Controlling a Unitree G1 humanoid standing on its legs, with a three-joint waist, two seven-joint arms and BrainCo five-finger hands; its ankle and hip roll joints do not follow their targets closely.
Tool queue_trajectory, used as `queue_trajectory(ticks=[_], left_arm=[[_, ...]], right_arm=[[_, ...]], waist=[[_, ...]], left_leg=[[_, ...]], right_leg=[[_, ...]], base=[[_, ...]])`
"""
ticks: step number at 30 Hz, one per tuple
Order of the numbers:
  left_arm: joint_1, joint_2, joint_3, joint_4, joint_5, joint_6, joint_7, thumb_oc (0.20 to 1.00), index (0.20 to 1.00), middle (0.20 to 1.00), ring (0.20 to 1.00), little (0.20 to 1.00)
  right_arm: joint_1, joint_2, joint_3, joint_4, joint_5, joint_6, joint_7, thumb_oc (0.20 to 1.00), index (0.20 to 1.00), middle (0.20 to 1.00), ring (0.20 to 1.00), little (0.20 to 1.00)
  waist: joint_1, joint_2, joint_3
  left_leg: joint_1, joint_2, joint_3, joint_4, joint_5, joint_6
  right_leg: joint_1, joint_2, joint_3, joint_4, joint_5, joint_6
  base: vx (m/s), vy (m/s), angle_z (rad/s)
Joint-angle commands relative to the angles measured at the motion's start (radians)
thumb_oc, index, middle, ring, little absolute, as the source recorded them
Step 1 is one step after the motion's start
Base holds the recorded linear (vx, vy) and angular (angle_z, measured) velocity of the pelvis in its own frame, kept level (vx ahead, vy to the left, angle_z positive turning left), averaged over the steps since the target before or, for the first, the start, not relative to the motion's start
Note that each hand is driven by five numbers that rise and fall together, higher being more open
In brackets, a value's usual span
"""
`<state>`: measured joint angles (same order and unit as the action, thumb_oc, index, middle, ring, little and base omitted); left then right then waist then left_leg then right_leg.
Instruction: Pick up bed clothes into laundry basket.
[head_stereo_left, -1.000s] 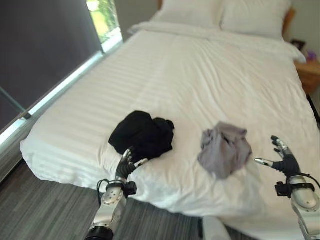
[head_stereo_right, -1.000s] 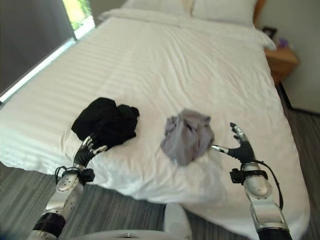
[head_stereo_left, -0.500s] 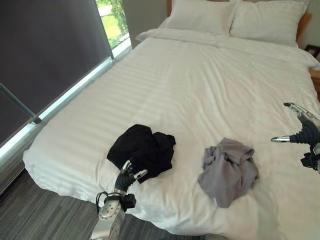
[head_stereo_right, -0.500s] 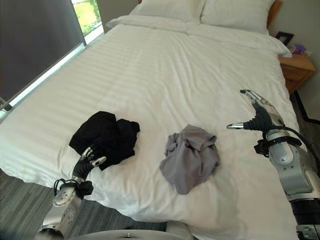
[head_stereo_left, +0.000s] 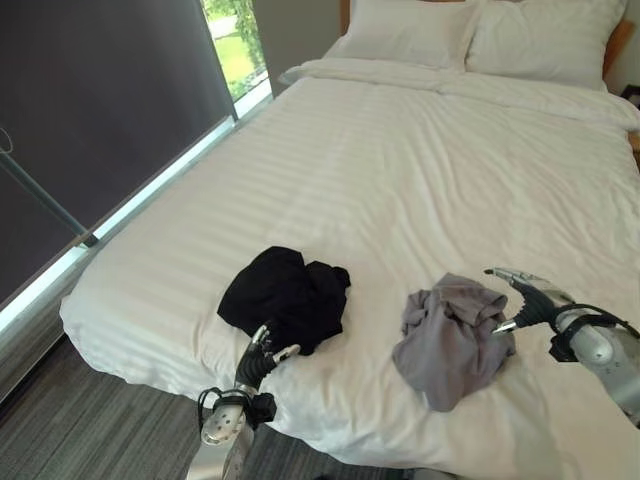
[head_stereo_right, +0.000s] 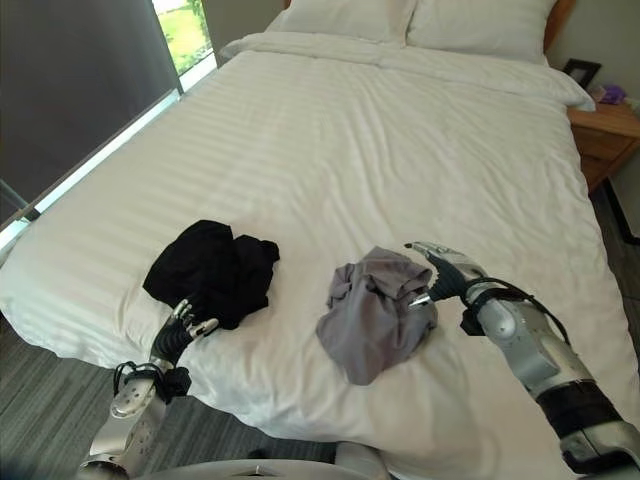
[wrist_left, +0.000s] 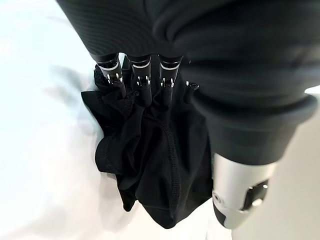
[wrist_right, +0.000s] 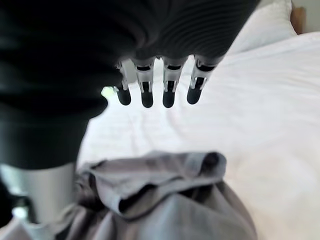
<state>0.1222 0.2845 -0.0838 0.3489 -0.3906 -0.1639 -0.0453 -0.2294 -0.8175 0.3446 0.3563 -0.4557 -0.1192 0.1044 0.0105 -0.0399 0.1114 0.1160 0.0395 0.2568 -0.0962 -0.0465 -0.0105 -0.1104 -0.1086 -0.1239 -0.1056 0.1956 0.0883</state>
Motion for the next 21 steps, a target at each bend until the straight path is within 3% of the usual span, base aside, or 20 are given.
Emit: queue_trajectory(ticks=[1,5,9,12,14,19,20,21], left_arm=[[-0.046,0.051,-0.021,-0.026,-0.048,-0.053,0.019,1.000,1.000,1.000,1.000,1.000],[-0.060,0.063,-0.027,-0.030,-0.076,-0.065,0.039,1.000,1.000,1.000,1.000,1.000],[-0.060,0.076,-0.027,-0.045,-0.093,-0.068,0.040,1.000,1.000,1.000,1.000,1.000],[-0.060,0.073,-0.028,-0.040,-0.090,-0.068,0.042,1.000,1.000,1.000,1.000,1.000],[-0.052,0.062,-0.021,-0.026,-0.082,-0.067,0.048,1.000,1.000,1.000,1.000,1.000],[-0.039,0.053,-0.009,-0.023,-0.064,-0.069,0.060,1.000,1.000,1.000,1.000,1.000],[-0.039,0.052,0.001,-0.024,-0.057,-0.070,0.074,1.000,1.000,1.000,1.000,1.000],[-0.038,0.052,0.008,-0.023,-0.057,-0.070,0.080,1.000,1.000,1.000,1.000,1.000]], right_arm=[[-0.162,0.083,0.080,0.116,-0.079,0.015,-0.087,1.000,1.000,1.000,1.000,1.000],[-0.293,0.184,0.257,0.374,-0.207,0.038,-0.126,1.000,1.000,1.000,1.000,1.000],[-0.320,0.289,0.345,0.610,-0.248,0.057,-0.125,1.000,1.000,1.000,1.000,1.000],[-0.296,0.316,0.357,0.648,-0.280,0.065,-0.125,1.000,1.000,1.000,1.000,1.000],[-0.245,0.329,0.358,0.615,-0.297,0.062,-0.108,0.200,0.200,0.200,0.200,0.200],[-0.171,0.316,0.266,0.526,-0.143,0.061,-0.105,0.200,0.200,0.200,0.200,0.200],[-0.124,0.303,0.127,0.432,0.099,0.068,-0.137,0.200,0.200,0.200,0.200,0.200],[-0.109,0.300,0.074,0.384,0.188,0.063,-0.149,0.200,0.200,0.200,0.200,0.200]], waist=[[0.041,-0.011,0.035],[0.082,0.006,0.067],[0.102,0.028,0.084],[0.105,0.037,0.086],[0.100,0.041,0.083],[0.078,0.039,0.072],[0.063,0.034,0.067],[0.057,0.031,0.065]], left_leg=[[-0.098,0.016,-0.065,0.022,0.092,-0.047],[-0.149,0.018,-0.091,0.019,0.116,-0.057],[-0.195,0.017,-0.122,0.010,0.141,-0.069],[-0.210,0.017,-0.136,0.009,0.145,-0.072],[-0.216,0.016,-0.150,0.009,0.144,-0.072],[-0.202,0.015,-0.152,0.009,0.137,-0.070],[-0.188,0.016,-0.143,0.009,0.132,-0.068],[-0.178,0.018,-0.138,0.009,0.128,-0.067]], right_leg=[[0.115,-0.041,-0.010,0.048,-0.128,0.052],[0.082,-0.040,-0.029,0.033,-0.111,0.051],[0.056,-0.042,-0.051,0.019,-0.100,0.050],[0.050,-0.042,-0.060,0.018,-0.102,0.050],[0.050,-0.043,-0.068,0.018,-0.105,0.049],[0.064,-0.043,-0.069,0.018,-0.114,0.048],[0.071,-0.043,-0.062,0.018,-0.116,0.048],[0.077,-0.043,-0.058,0.018,-0.118,0.049]], base=[[-0.08,-0.040,0.13],[-0.07,-0.045,0.21],[-0.05,-0.027,0.21],[-0.01,-0.011,0.21],[0.03,0.003,0.22],[0.03,0.011,0.05],[0.04,0.025,0.02],[0.04,0.026,0.02]])
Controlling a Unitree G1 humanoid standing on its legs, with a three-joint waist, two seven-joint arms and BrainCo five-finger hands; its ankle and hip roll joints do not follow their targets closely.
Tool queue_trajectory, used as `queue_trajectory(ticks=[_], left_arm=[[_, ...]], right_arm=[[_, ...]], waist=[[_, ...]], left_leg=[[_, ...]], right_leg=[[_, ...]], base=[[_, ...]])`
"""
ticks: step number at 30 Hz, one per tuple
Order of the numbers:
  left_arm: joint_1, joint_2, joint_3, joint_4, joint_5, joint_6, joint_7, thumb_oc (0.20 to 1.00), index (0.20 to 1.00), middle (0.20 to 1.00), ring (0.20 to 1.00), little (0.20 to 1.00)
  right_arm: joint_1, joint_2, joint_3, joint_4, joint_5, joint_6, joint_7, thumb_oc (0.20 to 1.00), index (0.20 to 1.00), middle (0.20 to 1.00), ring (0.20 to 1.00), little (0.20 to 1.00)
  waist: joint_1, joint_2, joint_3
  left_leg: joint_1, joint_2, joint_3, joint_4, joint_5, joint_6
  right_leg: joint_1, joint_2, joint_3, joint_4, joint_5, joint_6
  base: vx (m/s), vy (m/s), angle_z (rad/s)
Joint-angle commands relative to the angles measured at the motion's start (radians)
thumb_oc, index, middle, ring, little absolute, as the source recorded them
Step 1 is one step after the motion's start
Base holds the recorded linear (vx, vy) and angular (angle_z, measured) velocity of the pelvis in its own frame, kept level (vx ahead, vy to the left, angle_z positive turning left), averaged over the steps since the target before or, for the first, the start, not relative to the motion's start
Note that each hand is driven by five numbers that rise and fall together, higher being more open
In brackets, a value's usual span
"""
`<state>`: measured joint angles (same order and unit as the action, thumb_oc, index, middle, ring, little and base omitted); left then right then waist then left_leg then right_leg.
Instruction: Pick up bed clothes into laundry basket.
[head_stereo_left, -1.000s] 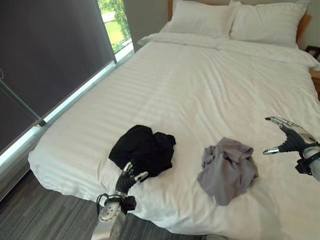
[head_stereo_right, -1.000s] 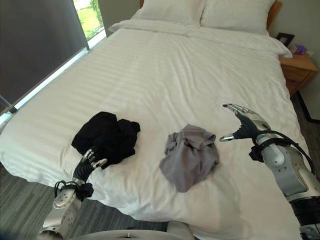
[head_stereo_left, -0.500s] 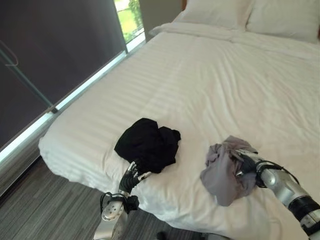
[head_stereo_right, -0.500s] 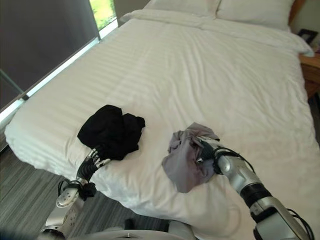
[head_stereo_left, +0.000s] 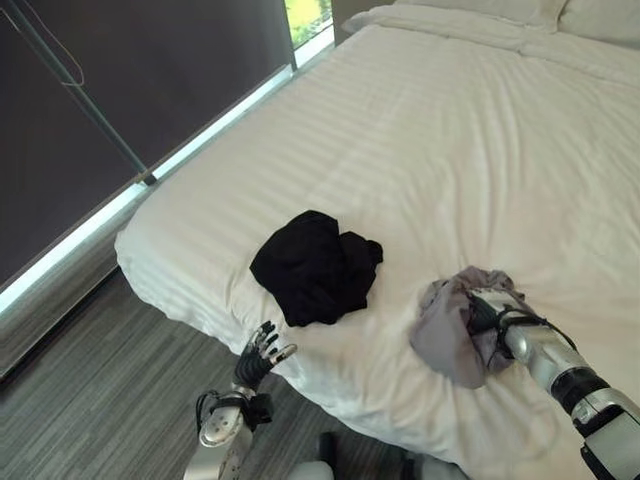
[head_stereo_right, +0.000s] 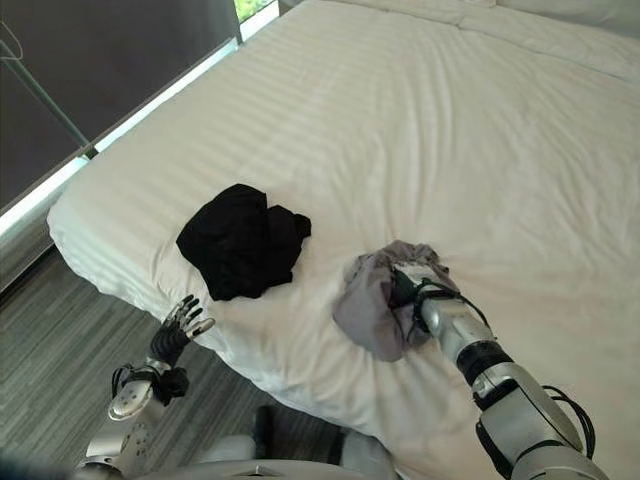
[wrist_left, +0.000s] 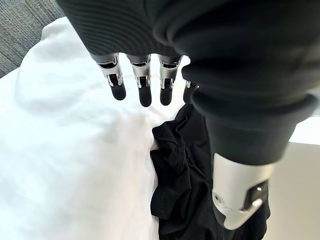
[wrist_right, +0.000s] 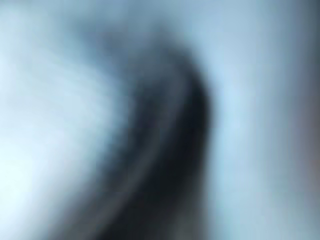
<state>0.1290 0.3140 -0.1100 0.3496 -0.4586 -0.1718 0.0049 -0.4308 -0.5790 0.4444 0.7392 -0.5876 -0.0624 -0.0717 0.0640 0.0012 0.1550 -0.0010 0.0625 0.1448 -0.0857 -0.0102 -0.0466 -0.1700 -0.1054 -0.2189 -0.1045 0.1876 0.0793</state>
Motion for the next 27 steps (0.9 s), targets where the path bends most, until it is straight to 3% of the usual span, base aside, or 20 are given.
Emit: queue_trajectory(ticks=[1,4,7,9,11,13,15,18,21,27], left_arm=[[-0.042,0.023,0.043,-0.029,0.012,-0.061,0.037,1.000,1.000,1.000,1.000,1.000],[-0.048,0.014,0.046,-0.016,0.011,-0.055,0.046,1.000,1.000,1.000,1.000,1.000],[-0.042,0.010,0.041,-0.027,0.007,-0.043,0.043,1.000,1.000,1.000,1.000,1.000],[-0.034,0.008,0.040,-0.037,0.001,-0.036,0.039,1.000,1.000,1.000,1.000,1.000],[-0.022,0.003,0.040,-0.038,-0.012,-0.020,0.040,1.000,1.000,1.000,1.000,1.000],[-0.022,0.004,0.039,-0.038,-0.013,-0.020,0.040,1.000,1.000,1.000,1.000,1.000],[-0.016,-0.008,0.051,-0.030,-0.022,-0.010,0.055,1.000,1.000,1.000,1.000,1.000],[-0.013,-0.015,0.057,-0.024,-0.013,-0.006,0.061,1.000,1.000,1.000,1.000,1.000],[-0.021,-0.021,0.053,-0.006,0.001,-0.010,0.087,1.000,1.000,1.000,1.000,1.000],[-0.030,-0.019,0.052,-0.011,0.023,-0.017,0.090,1.000,1.000,1.000,1.000,1.000]], right_arm=[[0.115,0.054,-0.105,-0.096,0.463,0.004,0.004,0.200,0.200,0.200,0.200,0.200],[0.134,0.044,-0.235,-0.197,0.712,-0.046,-0.026,0.200,0.200,0.200,0.200,0.200],[0.145,0.053,-0.354,-0.268,1.055,-0.095,-0.015,0.200,0.200,0.200,0.200,0.200],[0.151,0.078,-0.419,-0.332,1.259,-0.134,0.011,0.200,0.200,0.200,0.200,0.200],[0.171,0.162,-0.494,-0.443,1.593,-0.195,0.067,0.200,0.200,0.200,0.200,0.200],[0.174,0.163,-0.495,-0.444,1.594,-0.195,0.068,0.200,0.200,0.200,0.200,0.200],[0.180,0.253,-0.546,-0.587,1.797,-0.283,0.091,0.200,0.200,0.200,0.200,0.200],[0.188,0.297,-0.571,-0.657,1.794,-0.329,0.072,0.200,0.200,0.200,0.200,0.200],[0.185,0.360,-0.591,-0.697,1.729,-0.399,-0.018,0.200,0.200,0.200,0.200,0.200],[0.254,0.360,-0.589,-0.662,1.576,-0.347,-0.083,0.200,0.200,0.200,0.200,0.200]], waist=[[-0.007,-0.015,0.017],[-0.020,-0.029,0.005],[-0.027,-0.038,-0.005],[-0.033,-0.041,-0.014],[-0.042,-0.044,-0.026],[-0.040,-0.045,-0.026],[-0.050,-0.040,-0.042],[-0.055,-0.035,-0.051],[-0.060,-0.024,-0.060],[-0.068,-0.018,-0.063]], left_leg=[[-0.055,-0.004,-0.019,-0.002,0.088,-0.030],[-0.040,0.000,-0.001,-0.002,0.081,-0.027],[-0.019,0.003,0.016,-0.002,0.068,-0.027],[-0.016,0.005,0.027,-0.002,0.066,-0.026],[-0.001,0.006,0.043,-0.002,0.058,-0.026],[0.001,0.006,0.044,-0.002,0.057,-0.026],[0.014,0.006,0.055,-0.002,0.049,-0.026],[0.020,0.007,0.059,-0.002,0.044,-0.025],[0.029,0.004,0.060,-0.002,0.040,-0.023],[0.041,0.004,0.063,-0.002,0.037,-0.022]], right_leg=[[0.139,-0.044,0.043,0.017,-0.110,0.058],[0.143,-0.042,0.053,0.017,-0.110,0.058],[0.153,-0.040,0.062,0.017,-0.113,0.060],[0.150,-0.039,0.069,0.017,-0.112,0.060],[0.155,-0.036,0.079,0.017,-0.115,0.059],[0.156,-0.036,0.080,0.017,-0.116,0.059],[0.165,-0.037,0.083,0.017,-0.121,0.059],[0.171,-0.038,0.084,0.017,-0.125,0.060],[0.179,-0.040,0.082,0.017,-0.128,0.060],[0.191,-0.037,0.084,0.017,-0.131,0.059]], base=[[0.03,0.014,-0.01],[0.04,0.006,-0.10],[0.03,0.007,-0.20],[0.03,0.011,-0.19],[0.03,0.015,-0.23],[0.02,0.011,-0.14],[0.05,0.018,-0.03],[0.02,0.005,-0.05],[0.02,0.008,-0.03],[0.00,-0.001,0.00]])
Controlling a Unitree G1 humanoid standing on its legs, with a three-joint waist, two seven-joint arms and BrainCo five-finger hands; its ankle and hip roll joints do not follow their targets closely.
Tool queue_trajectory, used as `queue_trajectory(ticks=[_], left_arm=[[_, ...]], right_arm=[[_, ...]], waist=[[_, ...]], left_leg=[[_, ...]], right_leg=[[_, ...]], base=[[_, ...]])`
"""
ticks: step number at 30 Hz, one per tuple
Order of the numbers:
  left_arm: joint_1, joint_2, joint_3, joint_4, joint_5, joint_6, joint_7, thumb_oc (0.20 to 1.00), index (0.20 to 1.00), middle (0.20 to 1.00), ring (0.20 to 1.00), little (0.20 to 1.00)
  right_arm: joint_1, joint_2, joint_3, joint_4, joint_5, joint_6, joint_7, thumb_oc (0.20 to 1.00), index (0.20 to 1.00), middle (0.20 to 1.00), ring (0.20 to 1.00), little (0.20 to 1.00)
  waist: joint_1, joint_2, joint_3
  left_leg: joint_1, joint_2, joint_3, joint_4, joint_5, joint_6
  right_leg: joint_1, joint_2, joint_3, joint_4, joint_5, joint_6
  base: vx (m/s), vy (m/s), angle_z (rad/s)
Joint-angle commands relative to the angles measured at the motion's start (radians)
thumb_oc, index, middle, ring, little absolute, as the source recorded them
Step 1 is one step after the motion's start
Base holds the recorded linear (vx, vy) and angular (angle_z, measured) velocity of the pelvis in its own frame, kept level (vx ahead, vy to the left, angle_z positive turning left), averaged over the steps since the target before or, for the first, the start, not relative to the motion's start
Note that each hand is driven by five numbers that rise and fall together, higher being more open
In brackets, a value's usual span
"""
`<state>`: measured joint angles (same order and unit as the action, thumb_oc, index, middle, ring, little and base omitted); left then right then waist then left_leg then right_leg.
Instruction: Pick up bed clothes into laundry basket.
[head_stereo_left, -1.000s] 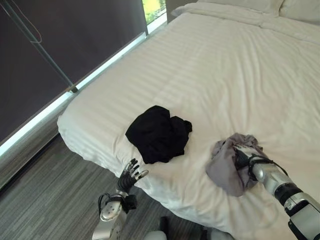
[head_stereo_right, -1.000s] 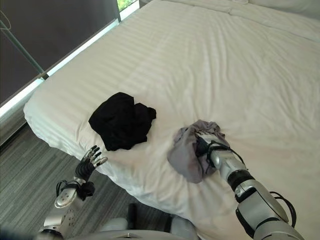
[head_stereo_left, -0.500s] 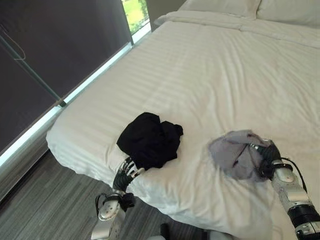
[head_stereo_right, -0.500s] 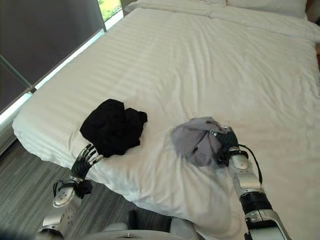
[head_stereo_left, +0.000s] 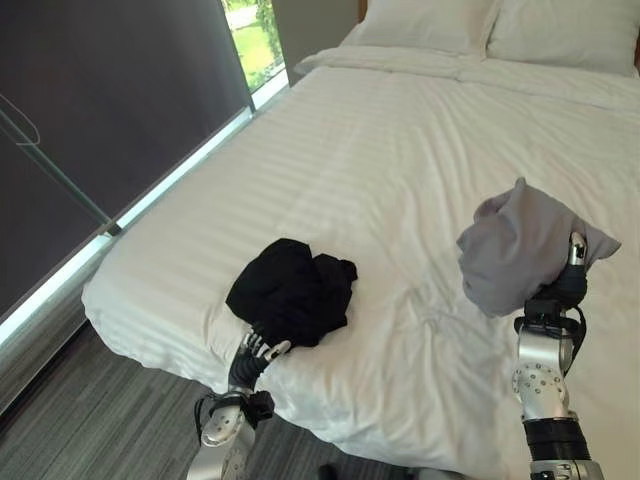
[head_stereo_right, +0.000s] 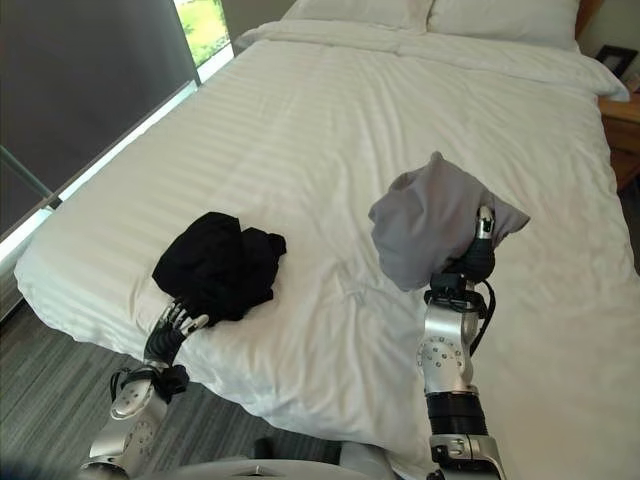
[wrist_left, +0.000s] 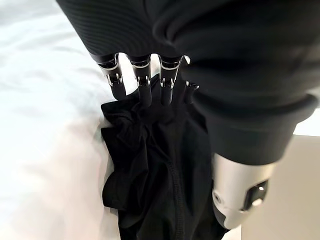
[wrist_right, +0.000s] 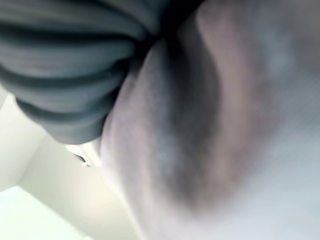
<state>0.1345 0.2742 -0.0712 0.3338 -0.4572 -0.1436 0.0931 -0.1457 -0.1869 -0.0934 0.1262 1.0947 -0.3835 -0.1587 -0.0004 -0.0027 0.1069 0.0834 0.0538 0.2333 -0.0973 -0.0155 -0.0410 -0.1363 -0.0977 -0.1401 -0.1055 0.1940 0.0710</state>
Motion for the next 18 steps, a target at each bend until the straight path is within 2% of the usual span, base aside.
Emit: queue_trajectory(ticks=[1,3,4,10,11,13,18], left_arm=[[-0.036,0.022,0.014,0.003,0.024,-0.049,0.000,1.000,1.000,1.000,1.000,1.000],[-0.038,0.023,0.017,0.009,0.029,-0.053,0.003,1.000,1.000,1.000,1.000,1.000],[-0.074,0.067,0.192,-0.156,0.036,-0.123,0.062,1.000,1.000,1.000,1.000,1.000],[-0.066,0.070,0.216,-0.183,0.037,-0.129,0.065,1.000,1.000,1.000,1.000,1.000],[-0.080,0.105,0.251,-0.220,0.055,-0.140,0.071,1.000,1.000,1.000,1.000,1.000],[-0.090,0.119,0.261,-0.238,0.059,-0.145,0.074,1.000,1.000,1.000,1.000,1.000],[-0.160,0.236,0.321,-0.311,0.099,-0.164,0.086,1.000,1.000,1.000,1.000,1.000]], right_arm=[[-0.023,-0.038,-0.051,-0.051,-0.130,-0.017,0.001,0.200,0.200,0.200,0.200,0.200],[-0.015,-0.048,-0.055,-0.054,-0.172,-0.016,-0.009,0.200,0.200,0.200,0.200,0.200],[0.096,-0.148,-0.142,-0.087,-0.288,0.055,0.012,0.200,0.200,0.200,0.200,0.200],[0.118,-0.136,-0.166,-0.085,-0.300,0.052,0.013,0.200,0.200,0.200,0.200,0.200],[0.124,-0.141,-0.172,-0.080,-0.313,0.053,0.016,0.200,0.200,0.200,0.200,0.200],[0.125,-0.142,-0.170,-0.080,-0.313,0.054,0.018,0.200,0.200,0.200,0.200,0.200],[0.127,-0.153,-0.159,-0.073,-0.316,0.071,0.039,0.200,0.200,0.200,0.200,0.200]], waist=[[-0.005,-0.013,-0.014],[-0.007,-0.012,-0.015],[-0.052,-0.047,-0.026],[-0.052,-0.044,-0.028],[-0.053,-0.041,-0.029],[-0.053,-0.040,-0.028],[-0.059,-0.030,-0.029]], left_leg=[[-0.041,0.013,-0.026,0.010,0.042,-0.027],[-0.040,0.013,-0.026,0.010,0.042,-0.027],[0.066,0.094,0.171,0.010,0.004,-0.062],[0.074,0.092,0.169,0.010,-0.001,-0.061],[0.078,0.092,0.173,0.010,-0.003,-0.062],[0.079,0.091,0.174,0.010,-0.003,-0.063],[0.087,0.091,0.177,0.010,-0.005,-0.066]], right_leg=[[0.159,-0.044,0.005,0.018,-0.138,0.067],[0.161,-0.044,0.006,0.018,-0.139,0.066],[0.150,-0.070,-0.204,0.022,-0.058,0.074],[0.158,-0.074,-0.204,0.022,-0.057,0.075],[0.158,-0.074,-0.201,0.021,-0.056,0.077],[0.159,-0.074,-0.199,0.020,-0.055,0.077],[0.162,-0.074,-0.194,0.020,-0.058,0.078]], base=[[0.00,-0.009,-0.04],[0.00,-0.004,-0.02],[0.00,0.000,0.00],[0.01,0.006,-0.10],[0.02,0.012,-0.24],[0.01,0.010,-0.08],[0.01,0.011,-0.06]])
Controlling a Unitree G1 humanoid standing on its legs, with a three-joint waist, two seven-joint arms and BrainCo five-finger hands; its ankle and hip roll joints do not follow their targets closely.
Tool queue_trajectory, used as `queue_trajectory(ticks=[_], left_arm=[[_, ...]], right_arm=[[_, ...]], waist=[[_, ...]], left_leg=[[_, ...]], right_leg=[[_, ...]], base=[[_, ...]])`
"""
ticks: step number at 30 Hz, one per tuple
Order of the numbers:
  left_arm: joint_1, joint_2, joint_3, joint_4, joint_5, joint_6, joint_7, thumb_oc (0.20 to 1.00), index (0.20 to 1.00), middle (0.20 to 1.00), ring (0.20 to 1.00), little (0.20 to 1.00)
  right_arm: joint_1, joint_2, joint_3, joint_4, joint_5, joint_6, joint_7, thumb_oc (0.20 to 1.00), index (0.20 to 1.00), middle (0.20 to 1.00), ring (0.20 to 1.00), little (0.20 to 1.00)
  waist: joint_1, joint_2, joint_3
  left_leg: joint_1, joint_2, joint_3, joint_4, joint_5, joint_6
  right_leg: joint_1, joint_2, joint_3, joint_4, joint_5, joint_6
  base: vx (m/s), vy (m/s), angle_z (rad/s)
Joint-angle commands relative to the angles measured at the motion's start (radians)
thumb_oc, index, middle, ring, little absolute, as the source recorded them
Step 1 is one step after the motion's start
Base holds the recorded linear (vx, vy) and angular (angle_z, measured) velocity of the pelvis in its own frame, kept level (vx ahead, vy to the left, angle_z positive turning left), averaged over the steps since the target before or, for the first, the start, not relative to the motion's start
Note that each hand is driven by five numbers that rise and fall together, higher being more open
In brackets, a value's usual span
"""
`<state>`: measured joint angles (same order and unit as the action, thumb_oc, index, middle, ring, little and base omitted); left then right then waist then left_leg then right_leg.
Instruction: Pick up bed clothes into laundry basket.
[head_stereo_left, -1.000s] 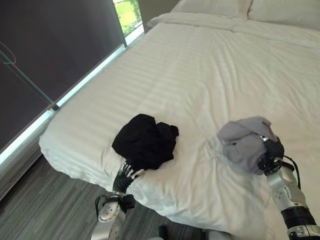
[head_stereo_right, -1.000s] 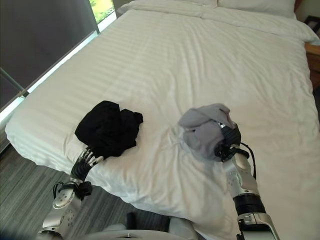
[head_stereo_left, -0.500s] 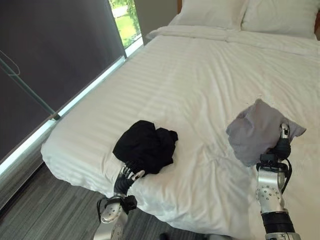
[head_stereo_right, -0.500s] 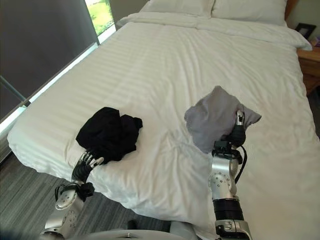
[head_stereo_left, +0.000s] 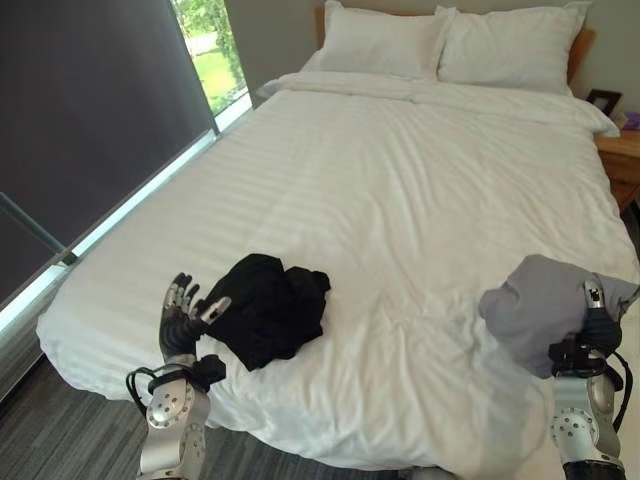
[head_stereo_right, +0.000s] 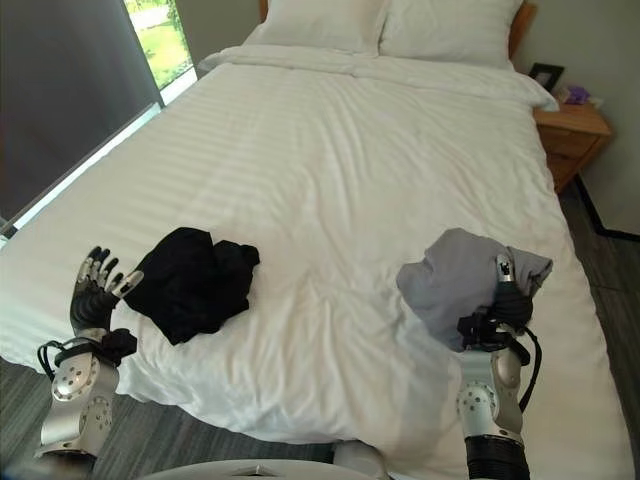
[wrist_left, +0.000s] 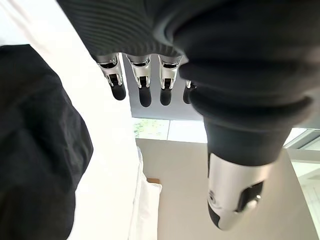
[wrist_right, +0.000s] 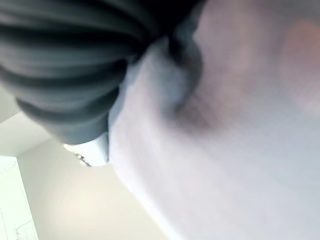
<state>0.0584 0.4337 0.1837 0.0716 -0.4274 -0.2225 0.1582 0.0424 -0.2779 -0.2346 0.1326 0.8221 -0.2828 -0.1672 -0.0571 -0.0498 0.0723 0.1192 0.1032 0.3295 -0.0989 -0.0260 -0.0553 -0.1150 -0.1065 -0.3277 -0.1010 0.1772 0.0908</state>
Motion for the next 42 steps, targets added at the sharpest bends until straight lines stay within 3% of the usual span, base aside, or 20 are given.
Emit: queue_trajectory(ticks=[1,4,5,6,8,11,18,29,30,32,33,36,37,38,40,41,42], left_arm=[[-0.095,0.097,0.076,-0.042,0.078,-0.085,0.028,1.000,1.000,1.000,1.000,1.000],[-0.125,0.208,0.072,0.002,0.177,-0.036,0.015,1.000,1.000,1.000,1.000,1.000],[-0.128,0.210,0.071,0.005,0.177,-0.037,0.016,1.000,1.000,1.000,1.000,1.000],[-0.147,0.357,0.075,0.068,0.334,0.029,-0.005,1.000,1.000,1.000,1.000,1.000],[-0.176,0.461,0.060,0.129,0.440,0.082,-0.025,1.000,1.000,1.000,1.000,1.000],[-0.151,0.516,0.074,0.130,0.523,0.110,-0.053,1.000,1.000,1.000,1.000,1.000],[-0.013,0.507,0.168,0.079,0.595,0.120,-0.133,1.000,1.000,1.000,1.000,1.000],[-0.057,0.459,0.054,0.147,0.521,0.069,-0.177,1.000,1.000,1.000,1.000,1.000],[-0.067,0.456,0.039,0.168,0.505,0.066,-0.178,1.000,1.000,1.000,1.000,1.000],[-0.121,0.439,-0.033,0.222,0.500,0.071,-0.178,1.000,1.000,1.000,1.000,1.000],[-0.141,0.439,-0.051,0.228,0.501,0.069,-0.178,1.000,1.000,1.000,1.000,1.000],[-0.258,0.428,-0.198,0.347,0.497,0.071,-0.195,1.000,1.000,1.000,1.000,1.000],[-0.416,0.340,-0.352,0.575,0.505,0.073,-0.167,1.000,1.000,1.000,1.000,1.000],[-0.492,0.286,-0.444,0.672,0.572,0.084,-0.154,1.000,1.000,1.000,1.000,1.000],[-0.530,0.251,-0.491,0.755,0.627,0.100,-0.156,1.000,1.000,1.000,1.000,1.000],[-0.583,0.180,-0.549,0.845,0.707,0.121,-0.149,1.000,1.000,1.000,1.000,1.000],[-0.597,0.164,-0.586,0.865,0.779,0.126,-0.160,1.000,1.000,1.000,1.000,1.000]], right_arm=[[-0.062,-0.061,-0.017,-0.080,-0.044,-0.026,0.053,0.200,0.200,0.200,0.200,0.200],[-0.058,-0.075,-0.009,-0.072,-0.047,-0.003,0.065,0.200,0.200,0.200,0.200,0.200],[-0.059,-0.073,-0.009,-0.072,-0.048,-0.003,0.065,0.200,0.200,0.200,0.200,0.200],[-0.057,-0.083,-0.007,-0.067,-0.045,0.017,0.075,0.200,0.200,0.200,0.200,0.200],[-0.052,-0.078,-0.006,-0.070,-0.041,0.035,0.078,0.200,0.200,0.200,0.200,0.200],[-0.034,-0.065,-0.016,-0.072,-0.046,0.051,0.079,0.200,0.200,0.200,0.200,0.200],[0.030,-0.023,-0.064,-0.100,-0.070,0.075,0.099,0.200,0.200,0.200,0.200,0.200],[0.041,-0.033,-0.037,-0.096,-0.100,0.073,0.120,0.200,0.200,0.200,0.200,0.200],[0.038,-0.034,-0.032,-0.094,-0.097,0.071,0.122,0.200,0.200,0.200,0.200,0.200],[0.033,-0.042,-0.001,-0.096,-0.102,0.069,0.125,0.200,0.200,0.200,0.200,0.200],[0.029,-0.044,0.001,-0.094,-0.103,0.069,0.122,0.200,0.200,0.200,0.200,0.200],[-0.026,-0.074,0.062,-0.098,-0.111,0.056,0.112,0.200,0.200,0.200,0.200,0.200],[-0.071,-0.088,0.140,-0.083,-0.121,0.047,0.101,0.200,0.200,0.200,0.200,0.200],[-0.087,-0.084,0.181,-0.069,-0.112,0.037,0.090,0.200,0.200,0.200,0.200,0.200],[-0.094,-0.085,0.199,-0.062,-0.108,0.038,0.093,0.200,0.200,0.200,0.200,0.200],[-0.097,-0.088,0.214,-0.060,-0.107,0.035,0.088,0.200,0.200,0.200,0.200,0.200],[-0.097,-0.092,0.217,-0.061,-0.112,0.034,0.084,0.200,0.200,0.200,0.200,0.200]], waist=[[-0.004,0.018,0.007],[-0.013,0.029,0.009],[-0.012,0.028,0.009],[-0.019,0.036,0.012],[-0.024,0.038,0.017],[-0.021,0.038,0.024],[-0.019,0.040,0.031],[-0.040,0.044,0.057],[-0.040,0.050,0.055],[-0.052,0.042,0.073],[-0.050,0.050,0.072],[-0.072,0.046,0.121],[-0.091,0.036,0.138],[-0.103,0.032,0.138],[-0.109,0.030,0.139],[-0.115,0.030,0.142],[-0.117,0.029,0.142]], left_leg=[[0.053,0.042,0.083,0.012,0.005,-0.053],[0.057,0.042,0.091,0.012,0.006,-0.055],[0.057,0.042,0.092,0.012,0.006,-0.055],[0.060,0.041,0.098,0.012,0.006,-0.057],[0.060,0.041,0.101,0.012,0.008,-0.059],[0.057,0.041,0.103,0.012,0.009,-0.059],[0.061,0.037,0.109,0.012,0.001,-0.058],[0.043,0.039,0.108,0.012,0.009,-0.062],[0.046,0.041,0.093,0.012,-0.008,-0.067],[0.015,0.041,0.105,0.012,0.022,-0.065],[0.017,0.045,0.086,0.012,0.003,-0.070],[-0.048,0.047,0.085,0.012,0.025,-0.072],[-0.105,0.053,0.087,0.012,0.052,-0.079],[-0.122,0.056,0.085,0.012,0.059,-0.082],[-0.128,0.056,0.085,0.012,0.059,-0.083],[-0.137,0.053,0.083,0.012,0.058,-0.083],[-0.137,0.052,0.083,0.012,0.055,-0.082]], right_leg=[[0.140,-0.064,-0.004,0.015,-0.042,0.058],[0.140,-0.062,0.000,0.014,-0.039,0.062],[0.140,-0.062,0.000,0.014,-0.039,0.062],[0.137,-0.060,0.006,0.014,-0.036,0.064],[0.132,-0.060,0.009,0.015,-0.031,0.068],[0.125,-0.060,0.013,0.016,-0.028,0.070],[0.120,-0.063,0.023,0.017,-0.025,0.073],[0.099,-0.060,0.028,0.018,-0.019,0.072],[0.101,-0.057,0.041,0.018,-0.032,0.083],[0.073,-0.061,0.030,0.018,-0.011,0.074],[0.076,-0.057,0.041,0.018,-0.026,0.085],[0.010,-0.057,0.058,0.019,-0.005,0.088],[-0.048,-0.055,0.070,0.015,0.016,0.091],[-0.062,-0.057,0.070,0.014,0.020,0.095],[-0.067,-0.059,0.069,0.014,0.021,0.098],[-0.077,-0.060,0.072,0.014,0.022,0.100],[-0.076,-0.061,0.072,0.014,0.021,0.100]], base=[[0.02,0.011,-0.09],[0.02,0.016,-0.11],[0.00,0.000,0.00],[0.00,0.000,0.00],[0.01,0.014,-0.06],[0.00,0.000,-0.07],[0.02,0.009,-0.08],[0.01,0.003,-0.01],[0.00,0.000,0.00],[-0.02,-0.003,0.06],[0.01,0.024,0.12],[-0.11,0.010,-0.08],[-0.12,-0.020,-0.14],[-0.08,-0.015,-0.08],[0.00,0.005,0.20],[0.01,0.011,0.13],[0.03,0.013,-0.09]])
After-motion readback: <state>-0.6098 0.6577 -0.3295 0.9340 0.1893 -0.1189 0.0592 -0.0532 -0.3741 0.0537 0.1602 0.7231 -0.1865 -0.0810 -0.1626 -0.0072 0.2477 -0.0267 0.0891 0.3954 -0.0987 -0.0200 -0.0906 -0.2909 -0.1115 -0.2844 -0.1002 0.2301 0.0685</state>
